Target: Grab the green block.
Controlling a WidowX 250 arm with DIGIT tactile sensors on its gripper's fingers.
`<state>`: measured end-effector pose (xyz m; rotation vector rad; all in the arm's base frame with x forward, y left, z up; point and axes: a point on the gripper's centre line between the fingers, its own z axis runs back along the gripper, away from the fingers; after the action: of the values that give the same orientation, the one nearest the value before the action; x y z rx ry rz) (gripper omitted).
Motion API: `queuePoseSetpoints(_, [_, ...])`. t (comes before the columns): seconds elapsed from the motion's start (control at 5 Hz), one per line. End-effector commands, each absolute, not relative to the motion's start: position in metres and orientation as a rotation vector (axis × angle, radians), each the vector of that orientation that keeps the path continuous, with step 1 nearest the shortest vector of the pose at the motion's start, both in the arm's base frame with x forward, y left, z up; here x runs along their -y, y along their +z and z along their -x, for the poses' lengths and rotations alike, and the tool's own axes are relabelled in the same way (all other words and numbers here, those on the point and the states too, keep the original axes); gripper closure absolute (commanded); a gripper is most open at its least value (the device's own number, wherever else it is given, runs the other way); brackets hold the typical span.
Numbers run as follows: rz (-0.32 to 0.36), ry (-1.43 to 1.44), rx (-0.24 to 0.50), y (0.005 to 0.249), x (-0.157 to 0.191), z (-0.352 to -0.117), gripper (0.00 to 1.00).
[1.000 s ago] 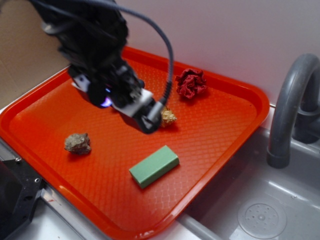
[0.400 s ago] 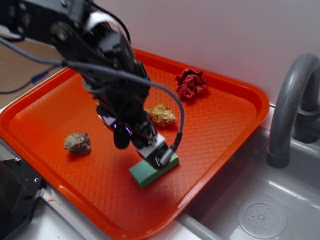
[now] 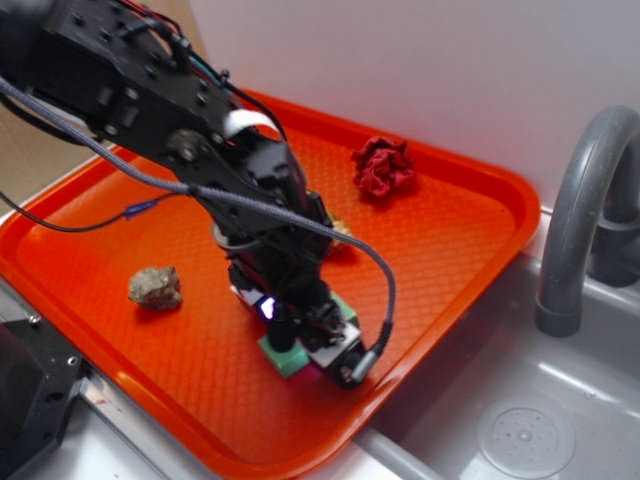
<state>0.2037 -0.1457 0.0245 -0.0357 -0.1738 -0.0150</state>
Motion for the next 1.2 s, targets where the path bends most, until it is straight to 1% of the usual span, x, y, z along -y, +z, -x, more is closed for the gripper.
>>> queuePoseSetpoints(0.0, [0.012, -0.039, 0.196, 0.028, 0.14, -0.203, 1.0])
queuePoseSetpoints(0.2, [-0.049, -0.043, 0.208, 0.052, 0.128, -0.205, 1.0])
queuePoseSetpoints(0.4, [-0.043, 0.046, 0.182, 0.097, 0.103, -0.223, 1.0])
queuePoseSetpoints(0.6, [-0.006, 0.136, 0.185, 0.146, 0.076, -0.241, 1.0])
queuePoseSetpoints(0.8, [0.047, 0.183, 0.228, 0.191, 0.057, -0.246, 1.0])
queuePoseSetpoints(1.0, [0.084, 0.178, 0.228, 0.229, 0.047, -0.247, 1.0])
